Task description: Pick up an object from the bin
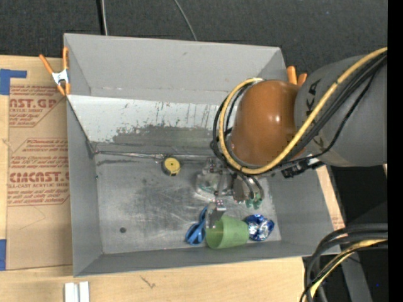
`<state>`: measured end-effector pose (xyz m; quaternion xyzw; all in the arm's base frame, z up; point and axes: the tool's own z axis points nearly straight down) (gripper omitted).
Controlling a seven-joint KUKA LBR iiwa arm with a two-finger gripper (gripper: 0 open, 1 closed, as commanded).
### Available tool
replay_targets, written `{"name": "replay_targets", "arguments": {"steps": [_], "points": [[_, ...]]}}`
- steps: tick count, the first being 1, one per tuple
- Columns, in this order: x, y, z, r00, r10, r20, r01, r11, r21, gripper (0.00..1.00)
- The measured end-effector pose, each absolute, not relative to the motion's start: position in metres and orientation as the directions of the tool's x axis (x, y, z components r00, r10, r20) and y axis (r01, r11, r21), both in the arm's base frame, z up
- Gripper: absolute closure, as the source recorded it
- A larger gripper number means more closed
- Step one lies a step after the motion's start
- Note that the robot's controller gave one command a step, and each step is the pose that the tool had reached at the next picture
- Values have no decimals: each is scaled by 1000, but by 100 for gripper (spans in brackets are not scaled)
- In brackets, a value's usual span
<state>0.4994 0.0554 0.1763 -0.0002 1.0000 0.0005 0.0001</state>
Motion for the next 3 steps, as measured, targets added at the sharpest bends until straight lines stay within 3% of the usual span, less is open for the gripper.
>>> {"name": "replay_targets", "arguments": {"steps": [1, 2, 3], "points": [[507, 79, 75, -985, -171, -10, -171, 985, -1, 0], [507, 79, 76, -985, -171, -11, -171, 985, 0, 0], [509, 80, 77, -985, -172, -20, -172, 985, 1, 100]]}}
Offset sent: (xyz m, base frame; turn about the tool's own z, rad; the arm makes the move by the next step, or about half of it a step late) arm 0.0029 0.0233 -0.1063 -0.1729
